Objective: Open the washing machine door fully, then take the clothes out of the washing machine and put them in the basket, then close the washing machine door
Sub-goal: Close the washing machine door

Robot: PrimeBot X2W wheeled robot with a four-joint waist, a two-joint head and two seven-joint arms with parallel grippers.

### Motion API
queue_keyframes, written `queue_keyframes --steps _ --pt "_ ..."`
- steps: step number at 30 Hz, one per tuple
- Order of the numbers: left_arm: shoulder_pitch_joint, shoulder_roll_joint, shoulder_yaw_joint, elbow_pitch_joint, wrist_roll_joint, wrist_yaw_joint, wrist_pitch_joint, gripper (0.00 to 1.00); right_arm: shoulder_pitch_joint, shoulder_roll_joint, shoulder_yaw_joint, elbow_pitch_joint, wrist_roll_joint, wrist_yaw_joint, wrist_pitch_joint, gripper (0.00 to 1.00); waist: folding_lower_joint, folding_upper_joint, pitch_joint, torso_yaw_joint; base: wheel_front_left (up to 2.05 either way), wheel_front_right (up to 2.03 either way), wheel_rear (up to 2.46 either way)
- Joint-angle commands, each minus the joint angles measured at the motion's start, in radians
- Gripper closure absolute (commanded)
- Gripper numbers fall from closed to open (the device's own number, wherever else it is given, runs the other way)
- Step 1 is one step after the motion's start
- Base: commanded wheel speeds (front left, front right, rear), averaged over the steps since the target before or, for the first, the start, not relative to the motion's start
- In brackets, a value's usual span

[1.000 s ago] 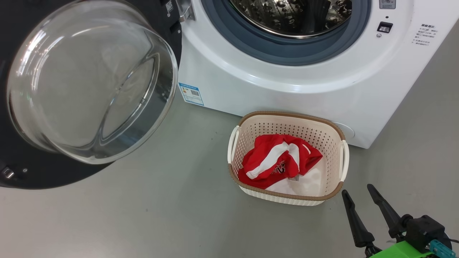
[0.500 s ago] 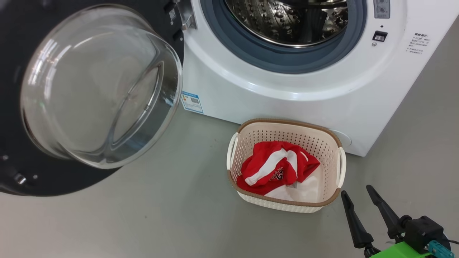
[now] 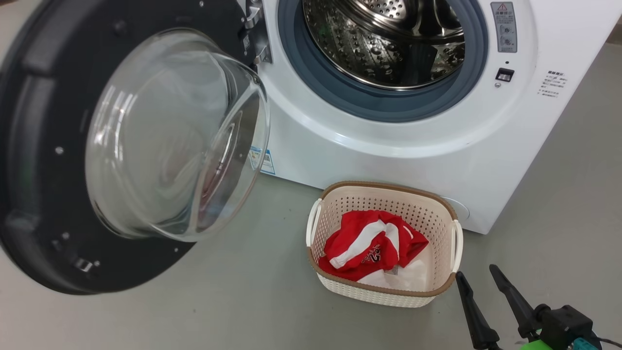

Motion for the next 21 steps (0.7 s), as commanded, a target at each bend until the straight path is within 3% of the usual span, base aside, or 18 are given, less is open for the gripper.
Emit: queue_keyframes --steps 1,21 --pt "0.014 0.047 0.005 -0.048 -0.021 -0.007 0.026 1.0 -0.006 -0.01 0.025 -0.021 -0.007 0.007 -0.006 0.0 -0.0001 0.0 -0.006 -0.002 0.0 0.0 0.0" --pt "0.171 0.051 -0.136 -0.442 -0.237 -0.007 0.106 1.0 0.01 0.006 0.004 -0.027 -0.01 0.007 -0.006 0.0 -0.0001 0.0 -0.029 -0.047 0.0 0.0 0.0"
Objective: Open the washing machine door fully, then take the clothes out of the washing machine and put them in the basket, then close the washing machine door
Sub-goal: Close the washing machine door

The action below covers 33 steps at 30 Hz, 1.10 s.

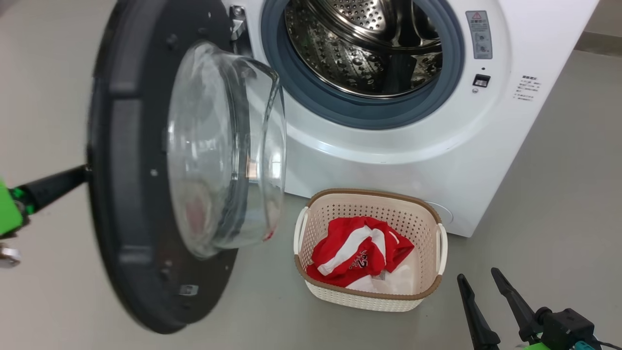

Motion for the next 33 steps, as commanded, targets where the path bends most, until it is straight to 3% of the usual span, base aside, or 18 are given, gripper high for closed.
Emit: queue_keyframes --steps 1,11,19,33 --pt "-0.014 0.041 0.021 -0.067 -0.03 -0.007 0.01 1.0 -0.007 -0.006 0.013 -0.025 -0.01 0.007 -0.006 0.0 0.0 0.0 0.0 -0.009 0.0 0.0 0.0" --pt "-0.009 0.024 -0.075 -0.207 -0.062 -0.007 -0.019 1.0 -0.013 -0.001 0.009 -0.024 -0.009 0.007 -0.006 0.0 0.0 0.0 0.001 -0.054 0.0 0.0 0.0" --pt "-0.029 -0.023 -0.155 -0.291 -0.036 -0.007 -0.119 1.0 -0.022 0.003 0.005 -0.028 -0.008 0.007 -0.006 0.0 0.0 0.0 0.015 -0.102 0.0 0.0 0.0" --pt "-0.096 -0.058 -0.24 -0.287 -0.021 -0.007 -0.269 1.0 -0.032 0.005 0.008 -0.025 -0.008 0.007 -0.006 0.0 0.0 0.0 0.025 -0.156 0.0 0.0 0.0"
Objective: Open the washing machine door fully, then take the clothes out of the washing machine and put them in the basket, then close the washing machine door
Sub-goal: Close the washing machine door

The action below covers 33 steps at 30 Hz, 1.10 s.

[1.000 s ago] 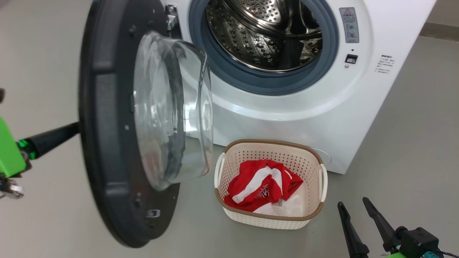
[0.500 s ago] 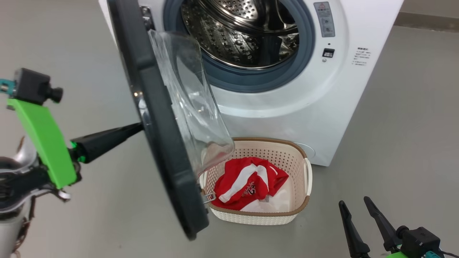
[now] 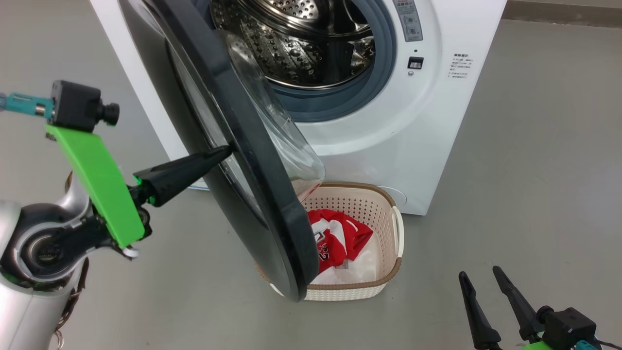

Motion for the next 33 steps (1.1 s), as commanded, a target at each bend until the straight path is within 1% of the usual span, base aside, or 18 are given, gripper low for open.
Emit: queue_keyframes --steps 1,9,18,22,26,31,32,33 --pt "-0.056 0.039 0.037 -0.017 0.004 -0.007 -0.01 1.0 -0.029 -0.01 0.024 -0.023 -0.007 0.007 -0.006 0.0 0.0 -0.0001 -0.001 -0.001 0.0 0.0 0.0" --pt "-0.046 0.062 0.003 -0.003 -0.015 -0.007 -0.069 1.0 -0.02 -0.009 0.023 -0.021 -0.007 0.007 -0.006 0.0 0.0 -0.0001 -0.015 0.005 0.0 0.0 0.0" --pt "0.036 0.097 -0.001 0.009 -0.049 -0.007 -0.15 0.99 -0.006 -0.009 0.024 -0.02 -0.008 0.007 -0.006 0.0 0.0 -0.0001 -0.036 0.026 0.0 0.0 0.0" --pt "0.1 0.112 -0.001 0.014 -0.058 -0.007 -0.197 0.84 0.003 -0.008 0.023 -0.02 -0.008 0.007 -0.006 0.0 0.0 -0.0001 -0.048 0.039 0.0 0.0 0.0" --pt "0.171 0.121 0.007 0.021 -0.078 -0.007 -0.244 0.77 0.008 -0.007 0.027 -0.02 -0.009 0.007 -0.006 0.0 0.0 -0.0001 -0.053 0.05 0.0 0.0 0.0" --pt "0.251 0.124 0.009 0.039 -0.083 -0.007 -0.314 0.54 0.004 -0.009 0.027 -0.022 -0.008 0.007 -0.006 0.0 0.0 -0.0001 -0.052 0.068 0.0 0.0 0.0" --pt "0.251 0.124 0.009 0.039 -0.083 -0.007 -0.314 0.54 0.004 -0.009 0.027 -0.022 -0.008 0.007 -0.006 0.0 0.0 -0.0001 -0.052 0.068 0.0 0.0 0.0" --pt "0.268 0.119 0.012 0.046 -0.088 -0.007 -0.331 0.41 0.004 -0.009 0.027 -0.022 -0.008 0.007 -0.006 0.0 0.0 -0.0001 -0.053 0.071 0.0 0.0 0.0"
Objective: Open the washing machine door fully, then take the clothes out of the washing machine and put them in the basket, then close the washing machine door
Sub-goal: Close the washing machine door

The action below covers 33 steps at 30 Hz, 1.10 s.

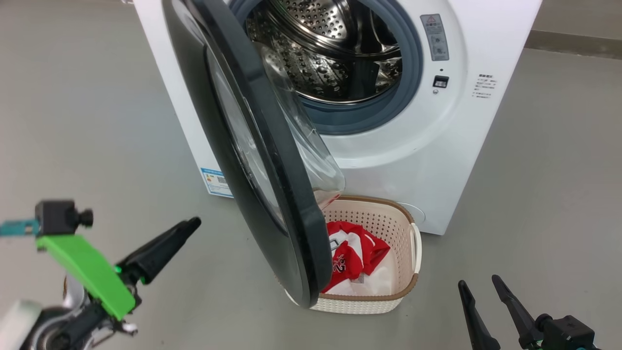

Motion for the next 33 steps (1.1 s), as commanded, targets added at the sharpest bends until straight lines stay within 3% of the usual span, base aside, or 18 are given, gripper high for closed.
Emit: queue_keyframes --steps 1,3,4,15,33 --pt "-0.007 0.036 0.057 -0.009 -0.016 -0.007 -0.024 0.29 -0.02 -0.012 0.026 -0.023 -0.008 0.007 -0.006 0.0 0.0 -0.0001 -0.001 0.005 0.0 0.0 0.0" --pt "0.03 0.028 0.066 0.008 -0.022 -0.007 -0.066 0.06 -0.021 -0.012 0.028 -0.023 -0.008 0.007 -0.006 0.0 0.0 -0.0001 0.0 0.008 0.0 0.0 0.0" --pt "0.05 0.023 0.069 0.015 -0.025 -0.007 -0.085 0.0 -0.022 -0.012 0.029 -0.022 -0.008 0.007 -0.006 0.0 0.0 -0.0001 -0.001 0.009 0.0 0.0 0.0" --pt "0.22 -0.034 0.086 0.07 -0.057 -0.007 -0.254 0.0 -0.035 -0.018 0.035 -0.022 -0.005 0.007 -0.006 0.0 0.0 -0.0001 0.02 0.017 0.0 0.0 0.0" --pt "0.313 -0.11 0.012 0.196 0.03 -0.007 -0.565 0.0 -0.052 -0.021 0.044 -0.011 -0.001 0.007 -0.006 0.0 0.0 -0.0001 0.028 -0.001 0.0 0.0 0.0"
